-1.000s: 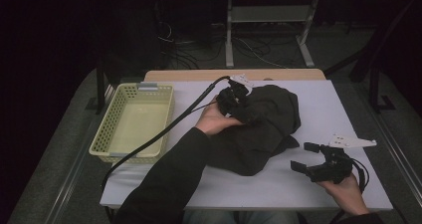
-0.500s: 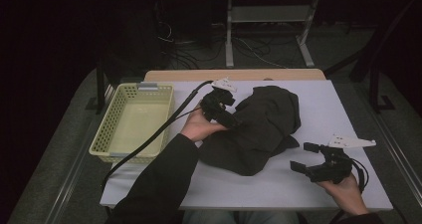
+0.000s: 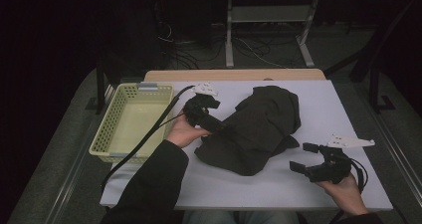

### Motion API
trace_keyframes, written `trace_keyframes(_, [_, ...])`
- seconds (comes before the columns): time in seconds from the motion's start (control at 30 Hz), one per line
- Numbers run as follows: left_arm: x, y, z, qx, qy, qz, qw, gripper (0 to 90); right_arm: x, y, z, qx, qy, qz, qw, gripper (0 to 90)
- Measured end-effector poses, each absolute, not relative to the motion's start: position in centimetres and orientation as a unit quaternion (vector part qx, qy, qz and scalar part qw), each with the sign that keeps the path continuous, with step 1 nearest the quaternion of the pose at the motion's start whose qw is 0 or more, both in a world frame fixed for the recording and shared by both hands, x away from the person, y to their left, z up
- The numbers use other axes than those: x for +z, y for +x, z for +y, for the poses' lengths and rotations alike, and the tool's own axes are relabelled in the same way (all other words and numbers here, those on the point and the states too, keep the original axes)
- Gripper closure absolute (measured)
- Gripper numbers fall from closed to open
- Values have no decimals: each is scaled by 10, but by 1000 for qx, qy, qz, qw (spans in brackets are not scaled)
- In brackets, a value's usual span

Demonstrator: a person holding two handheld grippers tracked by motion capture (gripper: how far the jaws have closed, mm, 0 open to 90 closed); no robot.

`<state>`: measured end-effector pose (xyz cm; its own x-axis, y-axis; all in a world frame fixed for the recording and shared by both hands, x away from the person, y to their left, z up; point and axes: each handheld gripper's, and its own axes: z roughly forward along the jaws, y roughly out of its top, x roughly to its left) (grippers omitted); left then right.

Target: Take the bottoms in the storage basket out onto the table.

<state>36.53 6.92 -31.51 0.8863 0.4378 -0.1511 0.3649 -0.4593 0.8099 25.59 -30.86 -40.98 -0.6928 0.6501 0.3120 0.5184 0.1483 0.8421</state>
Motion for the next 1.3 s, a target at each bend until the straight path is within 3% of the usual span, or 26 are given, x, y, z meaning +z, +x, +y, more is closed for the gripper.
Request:
trace_keyframes(0.4, [-319,353,93,41,849,227,475,0,-410,256,-309,526,387,755,62,5])
trace_keyframes(1.3, [-341,321,147,82,814,286,499,0,-411,257,-307,524,387,757,60,5])
